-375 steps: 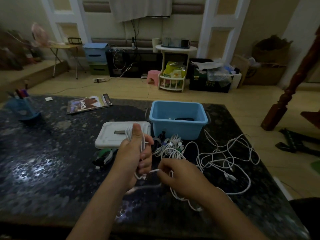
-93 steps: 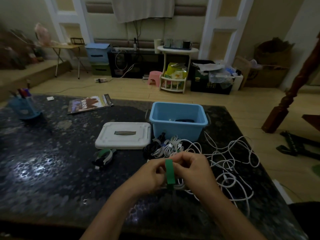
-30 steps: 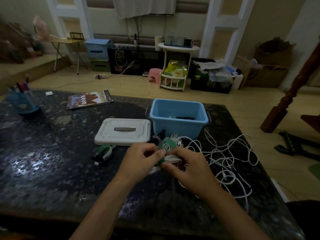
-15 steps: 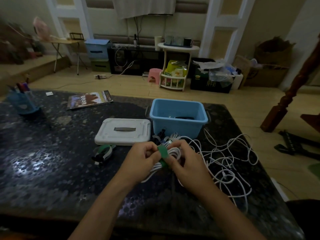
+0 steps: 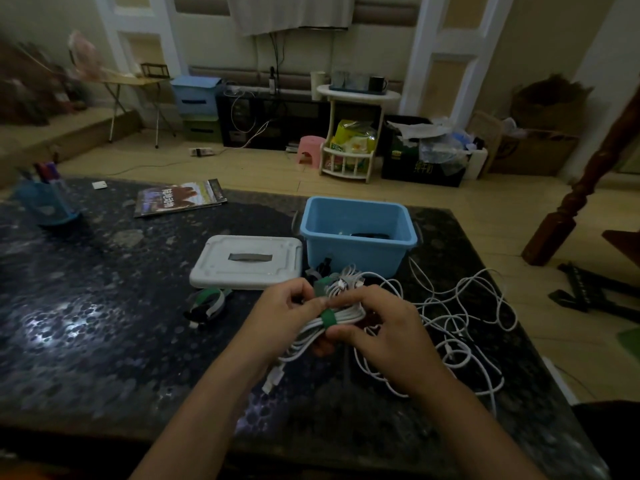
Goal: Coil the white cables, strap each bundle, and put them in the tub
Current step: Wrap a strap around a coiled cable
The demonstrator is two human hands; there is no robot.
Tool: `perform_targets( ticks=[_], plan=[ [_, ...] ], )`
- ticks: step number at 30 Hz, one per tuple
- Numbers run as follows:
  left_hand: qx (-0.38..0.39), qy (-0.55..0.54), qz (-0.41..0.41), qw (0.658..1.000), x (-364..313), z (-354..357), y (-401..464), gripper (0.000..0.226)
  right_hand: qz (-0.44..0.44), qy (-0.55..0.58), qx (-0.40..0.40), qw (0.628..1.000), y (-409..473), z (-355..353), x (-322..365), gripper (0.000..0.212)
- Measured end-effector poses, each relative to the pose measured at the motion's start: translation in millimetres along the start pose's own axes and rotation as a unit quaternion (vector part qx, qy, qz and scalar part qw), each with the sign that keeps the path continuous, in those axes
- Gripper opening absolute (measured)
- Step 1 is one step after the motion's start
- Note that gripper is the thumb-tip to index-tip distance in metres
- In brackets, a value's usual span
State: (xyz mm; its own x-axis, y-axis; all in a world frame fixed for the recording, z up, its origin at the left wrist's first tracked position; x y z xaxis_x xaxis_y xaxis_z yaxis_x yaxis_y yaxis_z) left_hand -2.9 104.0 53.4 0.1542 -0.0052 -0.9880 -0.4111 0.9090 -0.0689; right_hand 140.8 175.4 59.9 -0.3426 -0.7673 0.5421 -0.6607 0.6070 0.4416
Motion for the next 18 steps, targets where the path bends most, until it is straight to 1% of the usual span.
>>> perform_targets(
  ticks=[2,3,6,9,11,13,16,18],
  plan=[
    [-0.007,0.057,0.029,0.998,-2,-2,0,0.030,0.001,0.004,-0.002,1.000,0,1,1,0.033],
    [-0.009,0.066,0.039,0.997,-3,-2,0,0.032,0.005,0.008,-0.002,1.000,0,2,1,0.034],
    [-0.022,0.051,0.053,0.997,-4,-5,0,0.028,0.016,0.017,-0.001,1.000,0,3,0,0.035],
    [-0.028,0.025,0.057,0.998,-8,-4,-3,0.025,0.023,0.023,-0.002,0.999,0,4,1,0.031],
    [-0.031,0.028,0.062,0.997,-8,-4,-2,0.026,0.030,0.020,-0.002,0.999,0,4,0,0.028],
    [-0.032,0.055,0.075,0.995,-8,-3,0,0.028,0.042,0.017,-0.003,0.999,0,5,-2,0.023],
    [-0.030,0.123,0.115,0.985,-10,-2,0,0.029,0.053,0.006,-0.001,0.999,0,5,-4,0.018],
    [-0.026,0.137,0.132,0.981,-12,-1,-1,0.028,0.066,0.006,0.007,0.998,-1,6,-5,0.017]
  ],
)
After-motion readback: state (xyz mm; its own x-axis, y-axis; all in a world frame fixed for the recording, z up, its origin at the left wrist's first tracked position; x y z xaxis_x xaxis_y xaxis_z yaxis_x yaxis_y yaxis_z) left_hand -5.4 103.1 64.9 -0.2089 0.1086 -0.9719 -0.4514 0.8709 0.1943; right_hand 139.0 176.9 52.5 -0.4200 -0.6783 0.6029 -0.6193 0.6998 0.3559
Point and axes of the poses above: each hand's wrist, its own y-axis towards the middle knuckle, its own z-axis out of the palm, x = y × z, the point moved 6 cm from there along y, towards the middle knuckle, and after that the axes turned 15 degrees about -y, right-handed, at the moved point
